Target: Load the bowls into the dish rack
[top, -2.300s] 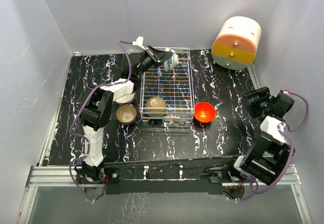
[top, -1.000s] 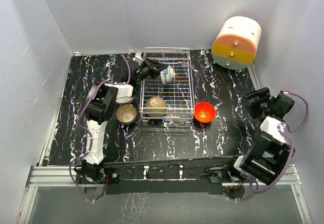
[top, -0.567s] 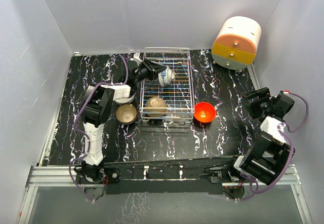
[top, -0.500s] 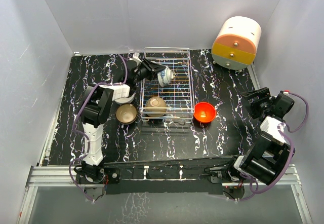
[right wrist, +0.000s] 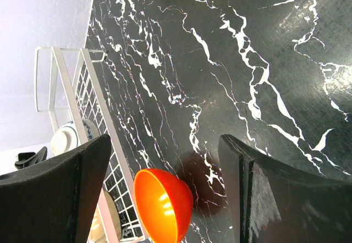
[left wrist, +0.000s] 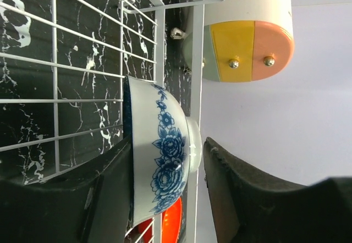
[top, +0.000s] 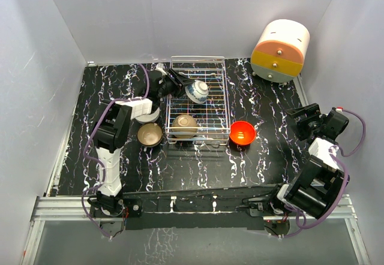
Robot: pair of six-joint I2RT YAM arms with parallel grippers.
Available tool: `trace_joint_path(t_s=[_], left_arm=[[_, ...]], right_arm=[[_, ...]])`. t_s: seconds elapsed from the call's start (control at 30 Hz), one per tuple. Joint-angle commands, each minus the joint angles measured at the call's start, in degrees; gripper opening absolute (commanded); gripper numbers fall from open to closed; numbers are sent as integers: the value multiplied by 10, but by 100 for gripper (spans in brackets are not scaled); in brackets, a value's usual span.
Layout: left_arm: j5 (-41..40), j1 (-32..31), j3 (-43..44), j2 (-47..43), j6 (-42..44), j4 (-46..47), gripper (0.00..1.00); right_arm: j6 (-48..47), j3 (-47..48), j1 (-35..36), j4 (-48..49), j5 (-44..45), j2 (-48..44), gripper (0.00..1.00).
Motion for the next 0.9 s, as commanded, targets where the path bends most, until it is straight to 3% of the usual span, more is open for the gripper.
trace_joint_path(t_s=[0.0, 0.33, 0.87], left_arm=[[-32, 6, 17, -30, 38, -120, 52], [-78, 6, 79, -38, 123, -266, 56], [-102, 3, 153, -3, 186, -350, 69]], right_arm=[[-5, -1, -6, 33, -4, -10, 81], [-1, -4, -7, 34, -5, -15, 81], [0, -9, -6, 36, -8, -17, 81]])
